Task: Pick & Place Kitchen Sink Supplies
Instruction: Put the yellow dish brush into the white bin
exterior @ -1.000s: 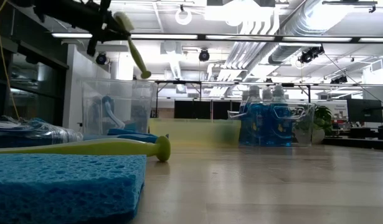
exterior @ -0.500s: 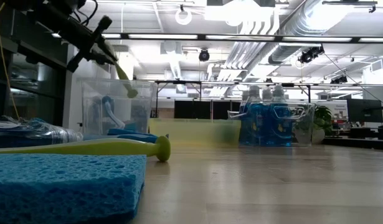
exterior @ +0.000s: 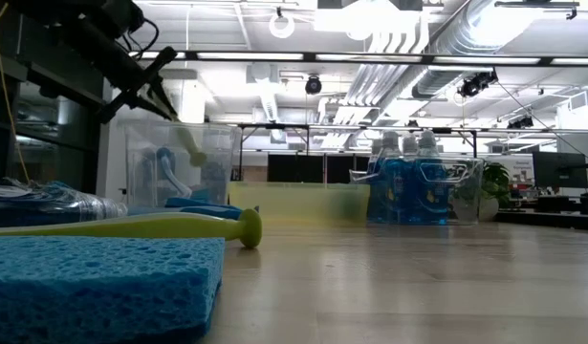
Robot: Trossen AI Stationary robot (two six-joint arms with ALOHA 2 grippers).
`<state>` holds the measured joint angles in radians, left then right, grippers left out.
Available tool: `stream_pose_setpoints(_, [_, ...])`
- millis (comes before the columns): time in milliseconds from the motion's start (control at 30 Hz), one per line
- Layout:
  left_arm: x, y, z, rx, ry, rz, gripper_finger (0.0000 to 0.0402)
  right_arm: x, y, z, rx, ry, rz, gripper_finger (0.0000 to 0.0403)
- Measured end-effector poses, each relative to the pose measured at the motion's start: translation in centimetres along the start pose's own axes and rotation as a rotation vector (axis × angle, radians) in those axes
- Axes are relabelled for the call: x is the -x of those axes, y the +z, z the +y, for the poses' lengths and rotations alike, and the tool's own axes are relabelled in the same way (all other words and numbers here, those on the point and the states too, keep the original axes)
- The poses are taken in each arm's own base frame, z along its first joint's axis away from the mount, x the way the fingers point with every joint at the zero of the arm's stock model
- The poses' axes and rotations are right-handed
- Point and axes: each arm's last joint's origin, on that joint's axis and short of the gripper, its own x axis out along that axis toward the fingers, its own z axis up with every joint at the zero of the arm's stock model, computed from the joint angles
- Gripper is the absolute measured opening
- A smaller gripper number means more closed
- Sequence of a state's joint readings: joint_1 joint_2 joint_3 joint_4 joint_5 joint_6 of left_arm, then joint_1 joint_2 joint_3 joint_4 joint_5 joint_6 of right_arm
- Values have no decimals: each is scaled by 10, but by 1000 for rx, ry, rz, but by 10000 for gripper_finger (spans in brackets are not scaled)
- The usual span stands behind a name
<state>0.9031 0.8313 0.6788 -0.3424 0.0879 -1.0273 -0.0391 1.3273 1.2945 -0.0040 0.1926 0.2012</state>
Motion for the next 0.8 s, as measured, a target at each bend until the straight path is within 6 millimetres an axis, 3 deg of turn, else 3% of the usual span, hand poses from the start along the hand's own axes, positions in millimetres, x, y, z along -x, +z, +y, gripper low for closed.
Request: stream_pose_setpoints(800, [-18,-6,6,43,23,172,44,0,-1,-1,4,-13,12,224])
